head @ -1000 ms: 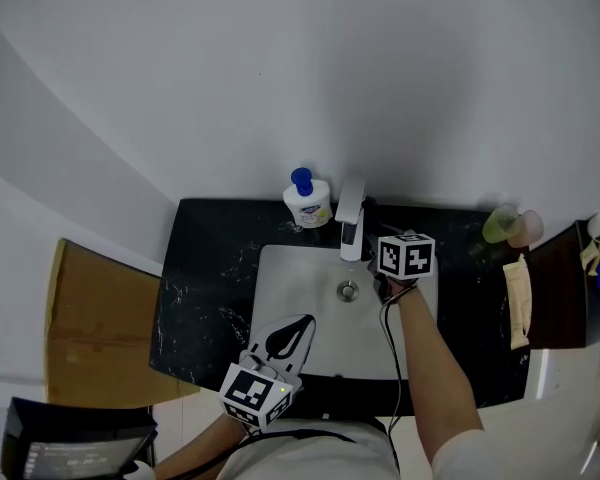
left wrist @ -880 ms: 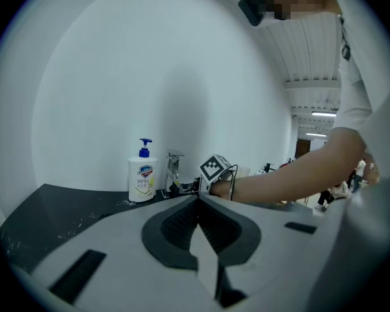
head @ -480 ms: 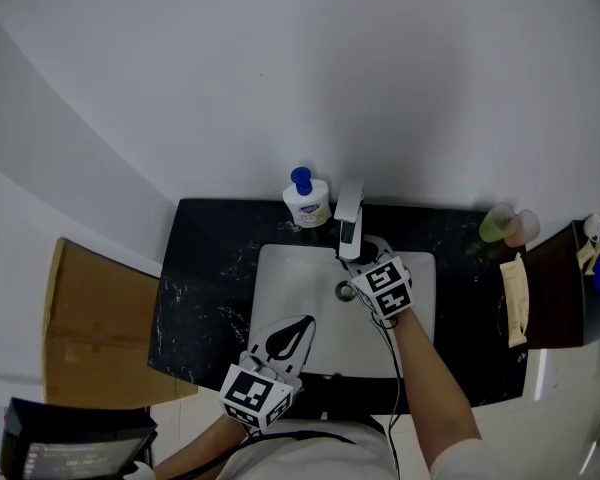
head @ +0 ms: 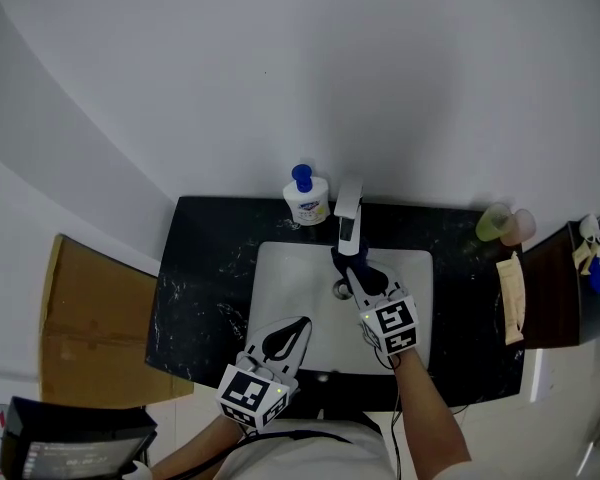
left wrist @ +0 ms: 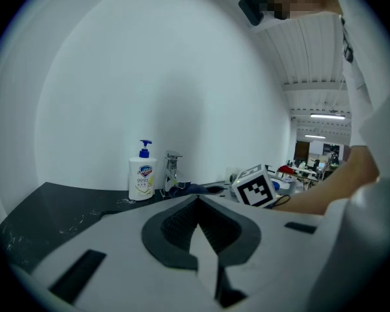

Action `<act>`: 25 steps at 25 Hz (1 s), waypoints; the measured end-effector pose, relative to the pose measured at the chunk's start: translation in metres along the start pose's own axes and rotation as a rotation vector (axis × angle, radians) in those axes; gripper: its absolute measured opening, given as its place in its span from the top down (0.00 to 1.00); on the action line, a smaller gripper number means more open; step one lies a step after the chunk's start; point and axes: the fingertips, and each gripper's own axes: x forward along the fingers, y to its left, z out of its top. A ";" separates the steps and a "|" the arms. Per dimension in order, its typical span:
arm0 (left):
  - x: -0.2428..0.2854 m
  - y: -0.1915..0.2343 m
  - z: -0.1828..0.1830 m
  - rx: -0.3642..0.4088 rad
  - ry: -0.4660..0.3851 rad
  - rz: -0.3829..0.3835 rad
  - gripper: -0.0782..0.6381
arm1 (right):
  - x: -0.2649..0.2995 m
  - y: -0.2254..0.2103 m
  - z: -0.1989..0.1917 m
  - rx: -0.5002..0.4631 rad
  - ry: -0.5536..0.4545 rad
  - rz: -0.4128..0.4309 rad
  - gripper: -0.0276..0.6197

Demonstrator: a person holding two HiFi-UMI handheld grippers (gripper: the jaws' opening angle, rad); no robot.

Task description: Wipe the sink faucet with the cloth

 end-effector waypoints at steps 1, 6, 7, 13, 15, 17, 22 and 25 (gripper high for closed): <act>0.000 0.000 0.000 -0.001 -0.001 0.000 0.89 | -0.003 0.003 0.000 0.005 -0.004 0.006 0.87; 0.000 -0.004 0.002 0.004 -0.005 0.000 0.89 | 0.011 0.003 -0.003 0.008 0.017 0.033 0.87; 0.000 -0.003 0.002 0.004 -0.005 0.003 0.89 | 0.016 0.000 -0.004 -0.006 0.026 0.034 0.87; -0.006 0.002 0.000 0.000 0.004 0.030 0.89 | 0.038 -0.030 0.003 -0.100 0.056 0.010 0.87; -0.007 0.004 0.000 -0.003 0.000 0.038 0.89 | 0.037 -0.027 0.004 -0.108 0.051 0.033 0.87; -0.008 0.005 0.000 -0.006 -0.003 0.043 0.89 | 0.028 -0.019 0.002 -0.078 0.034 0.049 0.87; -0.002 0.001 0.004 -0.003 -0.015 0.030 0.89 | 0.003 0.010 0.002 -0.007 -0.011 0.079 0.87; -0.001 -0.001 0.004 -0.003 -0.013 0.021 0.89 | -0.002 0.014 0.003 0.011 -0.021 0.080 0.87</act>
